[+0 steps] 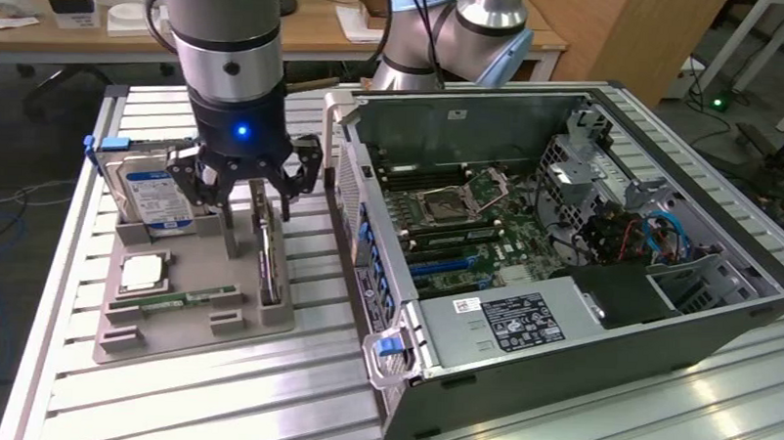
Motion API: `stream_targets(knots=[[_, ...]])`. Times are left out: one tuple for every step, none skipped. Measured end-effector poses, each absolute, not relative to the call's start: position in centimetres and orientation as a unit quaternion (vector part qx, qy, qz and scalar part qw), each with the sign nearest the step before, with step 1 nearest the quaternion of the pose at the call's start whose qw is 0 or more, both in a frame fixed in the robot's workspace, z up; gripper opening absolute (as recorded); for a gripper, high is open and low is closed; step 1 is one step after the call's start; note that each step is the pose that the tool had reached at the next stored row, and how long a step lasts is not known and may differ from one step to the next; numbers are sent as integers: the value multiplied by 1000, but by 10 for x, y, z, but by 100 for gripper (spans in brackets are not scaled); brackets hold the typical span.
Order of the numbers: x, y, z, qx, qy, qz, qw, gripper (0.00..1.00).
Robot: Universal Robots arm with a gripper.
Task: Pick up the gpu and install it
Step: 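Pick up the gpu and move the gpu toward the slot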
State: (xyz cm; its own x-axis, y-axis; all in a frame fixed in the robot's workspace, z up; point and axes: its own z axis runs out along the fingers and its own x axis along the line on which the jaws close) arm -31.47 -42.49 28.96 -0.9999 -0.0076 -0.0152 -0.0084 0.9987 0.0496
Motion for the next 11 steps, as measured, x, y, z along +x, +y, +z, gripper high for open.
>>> stream_targets(knots=[[-315,-425,288,-4,1000,25,8,65],[-315,-425,287,-4,1000,25,7,65],[-315,-425,286,-4,1000,25,7,65],[-315,-425,284,-4,1000,25,7,65],[-315,-425,283,-4,1000,25,8,65],[-315,-425,282,-4,1000,25,8,65],[-315,-425,281,-4,1000,25,7,65],[-315,-425,280,-4,1000,25,8,65],[-315,-425,279,-4,1000,25,7,65],[-315,-425,278,-4,1000,25,7,65],[-315,-425,276,-4,1000,25,7,65]])
